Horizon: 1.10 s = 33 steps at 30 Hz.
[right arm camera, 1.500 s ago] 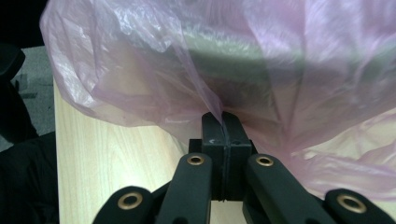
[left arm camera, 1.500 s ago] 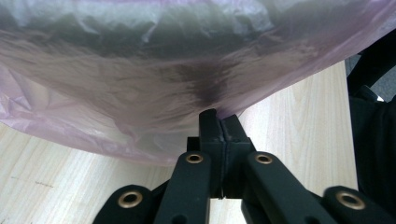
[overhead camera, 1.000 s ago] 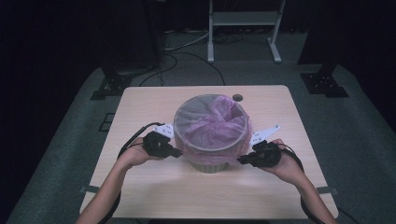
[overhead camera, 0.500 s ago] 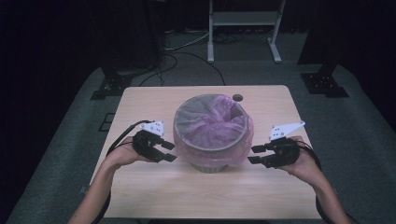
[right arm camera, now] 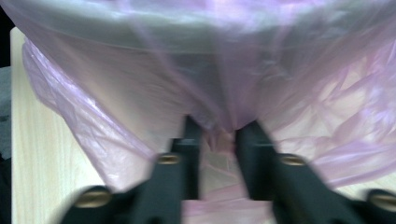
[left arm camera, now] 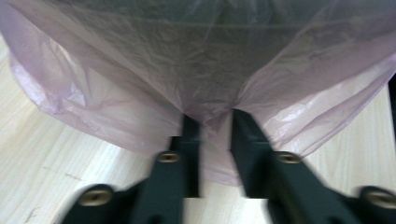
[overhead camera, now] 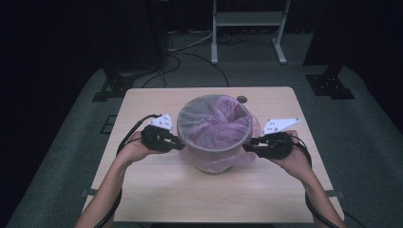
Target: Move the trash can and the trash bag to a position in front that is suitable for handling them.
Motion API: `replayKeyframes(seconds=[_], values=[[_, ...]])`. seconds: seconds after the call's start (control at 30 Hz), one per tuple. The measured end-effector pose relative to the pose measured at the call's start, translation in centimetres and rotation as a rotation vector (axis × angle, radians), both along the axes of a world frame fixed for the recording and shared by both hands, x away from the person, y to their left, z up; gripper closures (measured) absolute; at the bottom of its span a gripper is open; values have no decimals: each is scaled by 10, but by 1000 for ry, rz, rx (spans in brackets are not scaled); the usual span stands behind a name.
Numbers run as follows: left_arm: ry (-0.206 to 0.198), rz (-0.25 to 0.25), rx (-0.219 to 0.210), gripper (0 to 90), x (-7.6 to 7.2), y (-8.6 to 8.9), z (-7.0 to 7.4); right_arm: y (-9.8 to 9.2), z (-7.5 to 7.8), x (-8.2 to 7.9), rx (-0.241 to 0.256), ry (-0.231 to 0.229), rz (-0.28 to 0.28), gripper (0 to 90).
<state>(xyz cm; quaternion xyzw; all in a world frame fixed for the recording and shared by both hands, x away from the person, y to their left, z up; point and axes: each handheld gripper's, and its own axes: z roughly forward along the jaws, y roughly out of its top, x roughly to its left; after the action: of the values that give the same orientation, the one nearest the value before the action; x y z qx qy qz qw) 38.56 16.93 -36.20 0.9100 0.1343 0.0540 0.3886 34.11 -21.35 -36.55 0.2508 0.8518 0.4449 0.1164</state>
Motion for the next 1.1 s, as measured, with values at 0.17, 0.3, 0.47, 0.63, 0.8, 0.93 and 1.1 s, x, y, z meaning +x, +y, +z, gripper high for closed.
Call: replayKeyframes(seconds=[0.17, 0.3, 0.47, 0.63, 0.8, 0.93, 1.1], values=[[-9, 12, -3, 900, -1, 1, -1, 1, -2, -2, -1, 28, 4, 900], [6, 25, 2, 900, 0, 2, -6, 2, -11, -2, -41, 53, 7, 900], [9, 43, 15, 900, 2, 4, -10, -6, -21, 4, -69, 86, -30, 900], [23, 60, 29, 900, 6, 7, -15, -12, -29, 8, -76, 109, -54, 900], [36, 63, 42, 900, 7, 9, -20, -14, -37, 11, -79, 131, -62, 900], [55, 67, 31, 758, 6, 11, -20, -16, -37, 10, -51, 154, -39, 745], [32, 57, -12, 565, 4, 20, -4, -24, -26, 5, -29, 141, -13, 592]])
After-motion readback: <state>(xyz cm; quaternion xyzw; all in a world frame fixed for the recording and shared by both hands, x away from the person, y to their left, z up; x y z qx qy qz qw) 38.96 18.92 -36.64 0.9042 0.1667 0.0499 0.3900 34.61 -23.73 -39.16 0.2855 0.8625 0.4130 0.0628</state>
